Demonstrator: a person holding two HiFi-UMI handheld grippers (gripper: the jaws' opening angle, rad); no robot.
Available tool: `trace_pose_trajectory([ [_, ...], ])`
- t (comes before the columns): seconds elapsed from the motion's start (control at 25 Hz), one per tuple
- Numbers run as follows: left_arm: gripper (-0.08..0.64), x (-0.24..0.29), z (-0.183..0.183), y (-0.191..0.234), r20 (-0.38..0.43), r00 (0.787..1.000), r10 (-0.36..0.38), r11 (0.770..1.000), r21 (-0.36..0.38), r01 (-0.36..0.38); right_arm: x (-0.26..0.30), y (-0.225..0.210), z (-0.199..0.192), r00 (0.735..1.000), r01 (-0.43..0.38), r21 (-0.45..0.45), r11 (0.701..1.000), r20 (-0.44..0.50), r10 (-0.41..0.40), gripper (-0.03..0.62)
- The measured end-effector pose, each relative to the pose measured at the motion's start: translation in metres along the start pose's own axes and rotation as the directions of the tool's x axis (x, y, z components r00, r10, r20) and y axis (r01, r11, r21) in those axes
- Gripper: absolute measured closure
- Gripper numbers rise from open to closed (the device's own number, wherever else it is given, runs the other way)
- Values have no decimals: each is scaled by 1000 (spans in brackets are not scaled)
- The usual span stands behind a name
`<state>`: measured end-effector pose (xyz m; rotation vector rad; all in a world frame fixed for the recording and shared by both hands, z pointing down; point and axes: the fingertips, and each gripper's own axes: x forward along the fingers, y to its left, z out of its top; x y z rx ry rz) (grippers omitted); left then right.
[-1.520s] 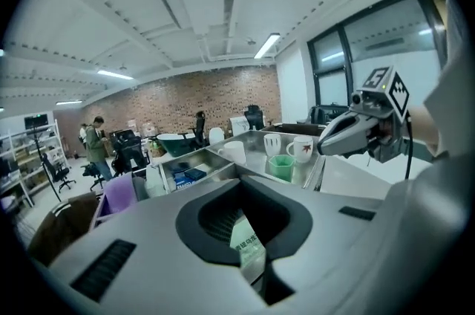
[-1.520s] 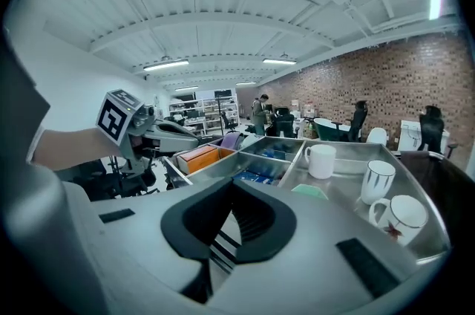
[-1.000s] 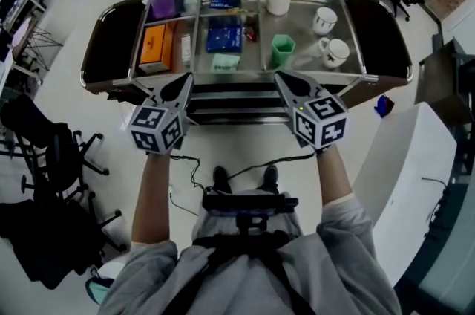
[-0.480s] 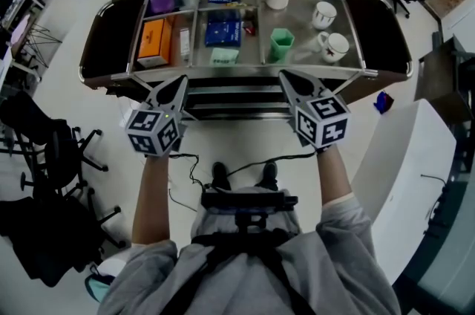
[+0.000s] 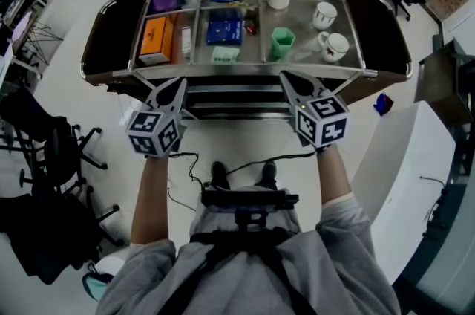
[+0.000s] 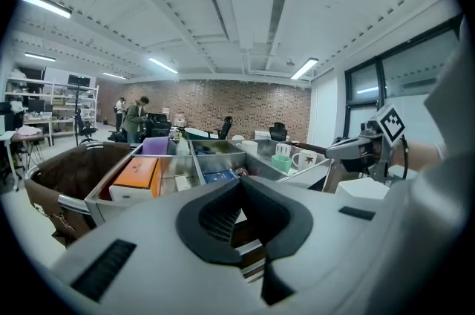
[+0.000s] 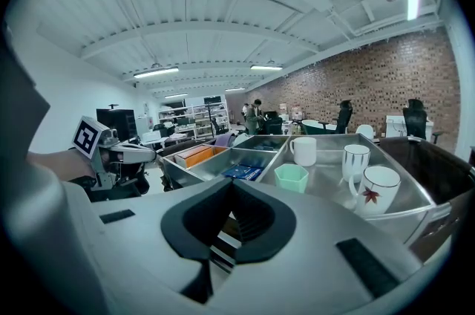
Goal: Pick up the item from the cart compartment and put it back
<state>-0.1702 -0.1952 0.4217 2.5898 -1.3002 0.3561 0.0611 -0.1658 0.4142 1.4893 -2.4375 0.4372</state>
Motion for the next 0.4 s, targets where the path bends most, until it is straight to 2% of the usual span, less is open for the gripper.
trace_pose_trajectory([
  [0.4,554,-5,-8,-2,-10,1000,2,1000,-10,-2,2,2,1,1000,-15,-11,1000,-4,15,584],
])
